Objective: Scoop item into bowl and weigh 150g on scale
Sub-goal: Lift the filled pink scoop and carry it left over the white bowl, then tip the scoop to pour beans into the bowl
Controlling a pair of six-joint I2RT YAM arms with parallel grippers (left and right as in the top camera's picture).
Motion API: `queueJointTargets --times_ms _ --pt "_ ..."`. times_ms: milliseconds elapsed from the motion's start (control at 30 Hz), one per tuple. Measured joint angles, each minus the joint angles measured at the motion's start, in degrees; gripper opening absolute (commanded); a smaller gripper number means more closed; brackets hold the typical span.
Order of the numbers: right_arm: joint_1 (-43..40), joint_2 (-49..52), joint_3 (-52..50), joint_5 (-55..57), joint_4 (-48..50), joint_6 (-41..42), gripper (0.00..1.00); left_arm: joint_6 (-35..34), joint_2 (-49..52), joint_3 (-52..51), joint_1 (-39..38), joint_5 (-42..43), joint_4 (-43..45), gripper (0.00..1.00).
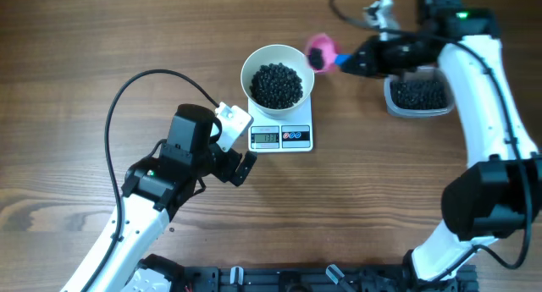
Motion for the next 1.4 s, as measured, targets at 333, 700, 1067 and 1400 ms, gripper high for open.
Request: queueJointTargets --times_ms 333,700,1067,1400 --pt "13.27 0.00 -0.02 16.06 5.03 4.59 0.04 0.00 0.00 0.00 0.00 0.00 0.02 1.00" --pt "22.64 0.00 -0.02 36.70 6.73 1.86 0.04 0.00 0.00 0.00 0.00 -0.02 0.02 1.00" --pt "28.13 0.00 -0.02 49.59 7.19 -3.26 0.04 0.00 0.00 0.00 0.00 0.00 0.00 1.00" --pt "28.17 0.00 -0.02 51.56 8.50 -4.44 0.04 0.00 0.00 0.00 0.00 -0.02 0.02 1.00"
